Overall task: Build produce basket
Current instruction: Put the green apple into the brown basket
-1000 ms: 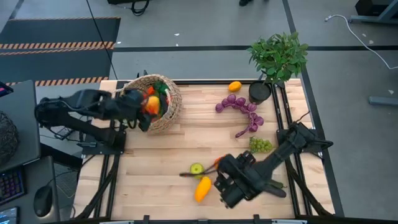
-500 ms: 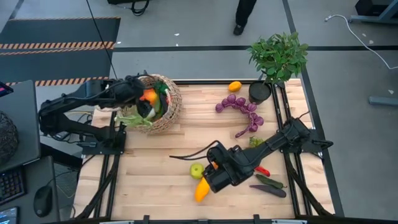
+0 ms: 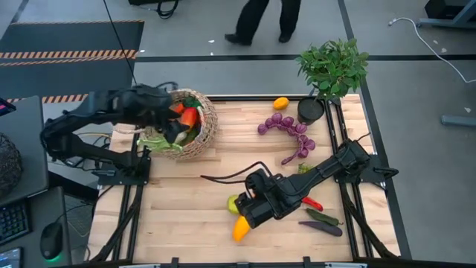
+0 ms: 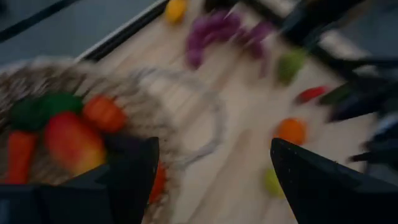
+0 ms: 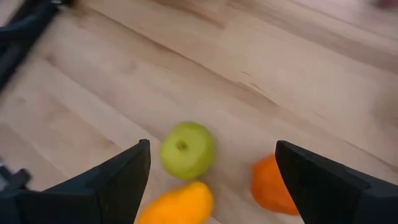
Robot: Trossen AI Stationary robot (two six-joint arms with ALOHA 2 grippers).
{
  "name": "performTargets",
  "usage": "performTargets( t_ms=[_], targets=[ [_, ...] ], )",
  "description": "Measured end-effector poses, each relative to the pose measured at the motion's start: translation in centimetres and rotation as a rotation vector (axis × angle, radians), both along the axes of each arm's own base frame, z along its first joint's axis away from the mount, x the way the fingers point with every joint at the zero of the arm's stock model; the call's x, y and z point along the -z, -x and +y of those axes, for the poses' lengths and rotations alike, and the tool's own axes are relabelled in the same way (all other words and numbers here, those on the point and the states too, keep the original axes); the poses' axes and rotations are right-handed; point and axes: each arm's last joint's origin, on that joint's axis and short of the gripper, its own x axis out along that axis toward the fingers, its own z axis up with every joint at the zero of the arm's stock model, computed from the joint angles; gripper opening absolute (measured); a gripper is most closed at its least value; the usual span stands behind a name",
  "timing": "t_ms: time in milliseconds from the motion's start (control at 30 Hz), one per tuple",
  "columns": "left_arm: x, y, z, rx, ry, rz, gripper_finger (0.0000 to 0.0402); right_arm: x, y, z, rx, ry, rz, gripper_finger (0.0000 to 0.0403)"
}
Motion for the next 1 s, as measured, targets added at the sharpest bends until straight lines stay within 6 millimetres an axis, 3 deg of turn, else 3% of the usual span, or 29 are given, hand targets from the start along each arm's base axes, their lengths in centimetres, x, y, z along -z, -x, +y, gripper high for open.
performTargets(
  t_ms=[200, 333, 433, 600, 767, 1000],
  targets=[
    [-5.0, 1.6, -2.0, 0.025, 0.076, -0.273, 0.0299, 1.3, -2.2, -1.1, -0.127, 0.018, -0.046, 0.0348],
    [-6.9, 2.4, -3.4, 0.052, 0.126, -0.393, 0.0283, 3.3, -3.4, -1.9, -0.224, -0.047, -0.033, 0.0348],
    [-6.9, 2.0, -4.5, 0.067, 0.163, -0.423, 0.0271, 4.5, -3.3, -2.4, -0.272, -0.077, 0.033, 0.0348],
    [-6.3, -0.5, -7.5, 0.156, 0.24, -0.441, 0.0249, 6.2, -2.7, -2.6, -0.314, -0.123, 0.134, 0.0348],
    [-5.5, -3.3, -10.6, 0.236, 0.278, -0.418, 0.0229, 7.7, -2.6, -2.3, -0.36, -0.155, 0.134, 0.0348],
    [-4.3, -5.5, -12.8, 0.25, 0.315, -0.379, 0.0207, 8.9, -3.2, -2.0, -0.374, -0.162, 0.037, 0.0348]
  ],
)
